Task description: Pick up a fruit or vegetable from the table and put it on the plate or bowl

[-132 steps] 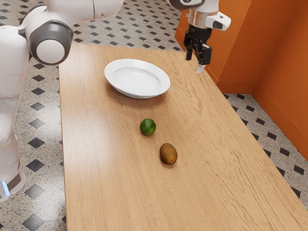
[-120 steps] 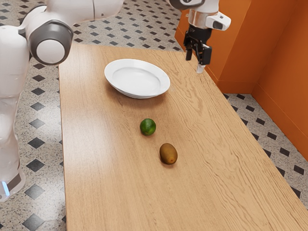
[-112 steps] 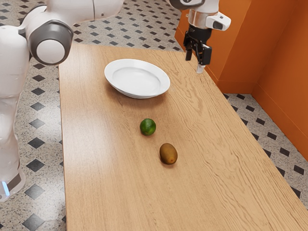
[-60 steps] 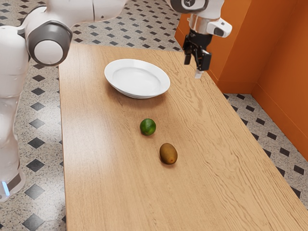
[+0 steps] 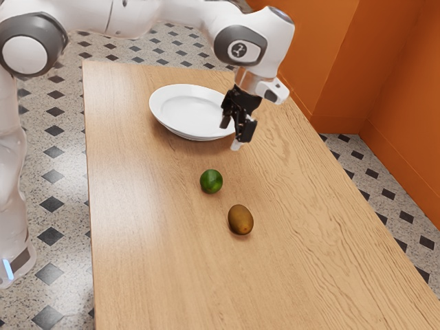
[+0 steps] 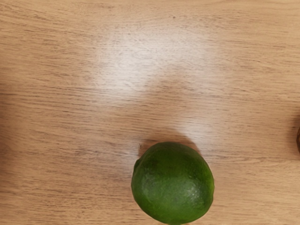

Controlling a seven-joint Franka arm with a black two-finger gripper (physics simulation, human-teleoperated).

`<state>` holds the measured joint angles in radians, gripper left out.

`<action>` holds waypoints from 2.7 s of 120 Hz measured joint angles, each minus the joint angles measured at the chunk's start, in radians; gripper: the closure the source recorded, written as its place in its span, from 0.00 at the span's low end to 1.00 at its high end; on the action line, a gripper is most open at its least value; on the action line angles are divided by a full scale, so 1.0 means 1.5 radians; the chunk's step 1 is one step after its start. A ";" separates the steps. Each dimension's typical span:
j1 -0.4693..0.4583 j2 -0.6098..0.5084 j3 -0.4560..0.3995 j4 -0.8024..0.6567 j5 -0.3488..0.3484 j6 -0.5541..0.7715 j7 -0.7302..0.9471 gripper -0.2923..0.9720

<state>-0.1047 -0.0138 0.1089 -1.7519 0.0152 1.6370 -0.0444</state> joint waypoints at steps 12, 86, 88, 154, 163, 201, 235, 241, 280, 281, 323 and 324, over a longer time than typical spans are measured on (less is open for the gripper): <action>-0.002 -0.024 0.000 -0.053 -0.001 0.048 0.003 0.23; -0.044 -0.062 0.030 -0.175 -0.003 0.162 0.015 0.23; -0.044 -0.063 0.033 -0.178 -0.003 0.162 0.015 0.23; -0.052 -0.039 0.040 -0.236 -0.015 0.213 0.019 0.23; -0.052 -0.033 0.040 -0.236 -0.017 0.218 0.019 0.23; -0.050 -0.016 0.040 -0.242 -0.023 0.235 0.019 0.23; -0.049 -0.013 0.040 -0.244 -0.020 0.244 0.017 0.49; -0.048 -0.014 0.040 -0.244 -0.019 0.245 0.015 0.50; -0.050 -0.030 0.045 -0.167 -0.008 0.240 0.009 0.54; -0.052 -0.029 0.047 -0.160 -0.007 0.239 0.009 0.54; -0.080 0.039 0.157 0.126 -0.009 0.136 0.023 0.53; -0.080 0.040 0.160 0.129 -0.009 0.134 0.024 0.54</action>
<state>-0.2249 0.0464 0.3491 -1.5586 0.0018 1.8386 -0.0082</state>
